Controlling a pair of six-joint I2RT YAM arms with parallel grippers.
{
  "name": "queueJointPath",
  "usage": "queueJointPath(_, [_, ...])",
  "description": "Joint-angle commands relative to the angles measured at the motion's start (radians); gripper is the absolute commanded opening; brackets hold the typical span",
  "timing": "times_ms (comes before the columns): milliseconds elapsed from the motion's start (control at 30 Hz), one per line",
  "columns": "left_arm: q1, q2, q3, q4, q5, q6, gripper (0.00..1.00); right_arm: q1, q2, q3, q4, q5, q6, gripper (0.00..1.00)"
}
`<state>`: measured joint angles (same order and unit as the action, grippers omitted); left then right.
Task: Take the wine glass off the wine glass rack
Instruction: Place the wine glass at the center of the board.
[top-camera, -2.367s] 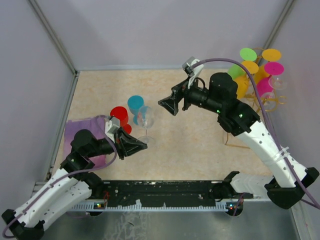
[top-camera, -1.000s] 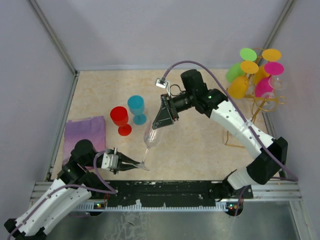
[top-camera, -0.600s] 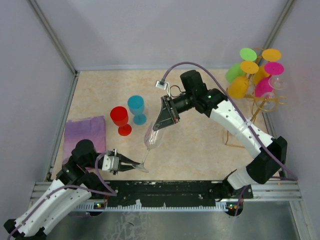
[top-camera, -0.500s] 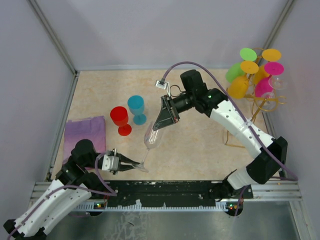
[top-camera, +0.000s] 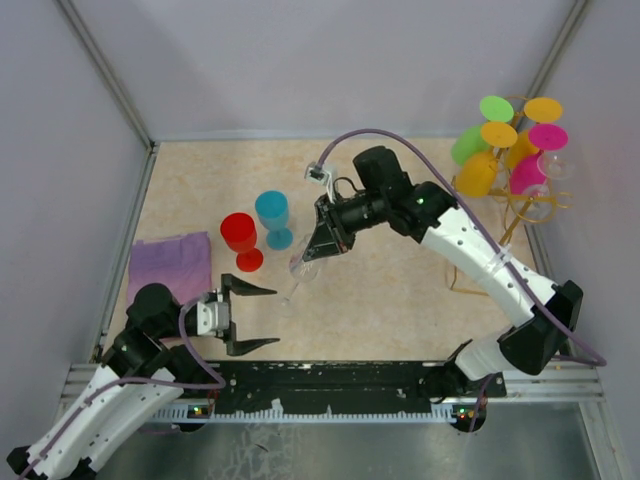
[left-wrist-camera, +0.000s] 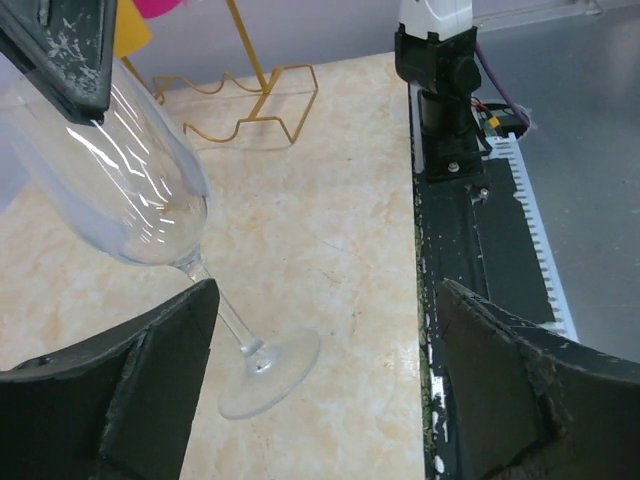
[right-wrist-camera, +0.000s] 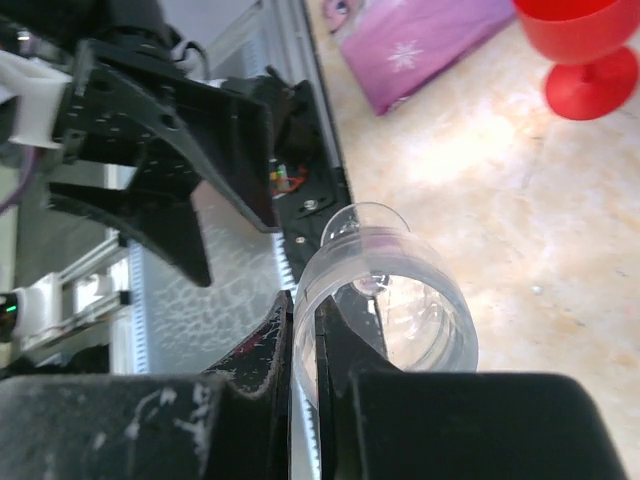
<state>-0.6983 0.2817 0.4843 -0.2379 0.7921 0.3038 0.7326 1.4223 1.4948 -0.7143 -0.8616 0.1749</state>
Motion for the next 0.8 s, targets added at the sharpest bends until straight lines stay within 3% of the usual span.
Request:
queueJointPath(0, [0.002,-0.033,0.026,0.051,-0.103,-0.053,0.99,0.047,-0.046,0.078,0.007,0.204,-0.057,0.00])
queueJointPath(267, [0.002,-0.023,0.038,0.171,-0.601,-0.314,1.00,0.163,-0.016,0.068,0.043,0.671,-0.089,0.00])
queueJointPath(400, [0.002,0.025,0.103,0.147,-0.856,-0.545,1.00,0.163,0.035,0.064,0.067,0.843,-0.040,0.00])
queueJointPath(767, [0.002,0.247,0.351,-0.115,-1.100,-0.866,1.00,0.163,0.201,0.117,0.173,0.967,0.014,0.00])
